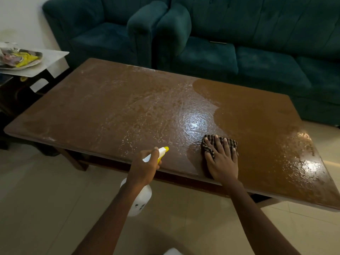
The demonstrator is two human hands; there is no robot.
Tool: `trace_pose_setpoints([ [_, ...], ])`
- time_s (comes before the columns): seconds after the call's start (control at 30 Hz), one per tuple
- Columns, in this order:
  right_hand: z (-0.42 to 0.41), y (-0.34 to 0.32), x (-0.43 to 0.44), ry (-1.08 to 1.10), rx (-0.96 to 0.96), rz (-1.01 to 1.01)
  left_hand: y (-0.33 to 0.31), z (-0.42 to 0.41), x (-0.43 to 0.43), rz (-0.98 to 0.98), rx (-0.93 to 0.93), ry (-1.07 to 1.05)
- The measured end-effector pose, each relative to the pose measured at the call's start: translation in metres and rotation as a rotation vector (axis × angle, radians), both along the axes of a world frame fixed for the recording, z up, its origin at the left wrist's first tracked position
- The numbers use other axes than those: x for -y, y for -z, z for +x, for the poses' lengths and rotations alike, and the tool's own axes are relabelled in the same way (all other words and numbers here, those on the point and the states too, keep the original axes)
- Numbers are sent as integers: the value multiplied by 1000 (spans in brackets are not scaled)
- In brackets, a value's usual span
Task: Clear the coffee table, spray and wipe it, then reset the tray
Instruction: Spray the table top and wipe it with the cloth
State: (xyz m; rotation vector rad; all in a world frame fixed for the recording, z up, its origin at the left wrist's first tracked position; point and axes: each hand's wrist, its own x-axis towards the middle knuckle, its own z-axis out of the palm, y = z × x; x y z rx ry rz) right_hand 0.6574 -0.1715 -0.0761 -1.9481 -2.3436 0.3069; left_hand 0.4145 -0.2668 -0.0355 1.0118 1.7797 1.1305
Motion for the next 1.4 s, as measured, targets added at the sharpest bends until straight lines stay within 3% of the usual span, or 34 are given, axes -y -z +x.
trace_pose_setpoints([
  [0.5, -7, -4, -1, -6, -14, -10, 4, -26, 6, 15, 86, 42],
  [1.2, 1, 0, -7, -85, -17, -13, -2, 0, 8, 18, -3, -99],
  [1.4, -2, 1, -6, -65, 2, -14, -1, -9, 6, 10, 14, -27],
])
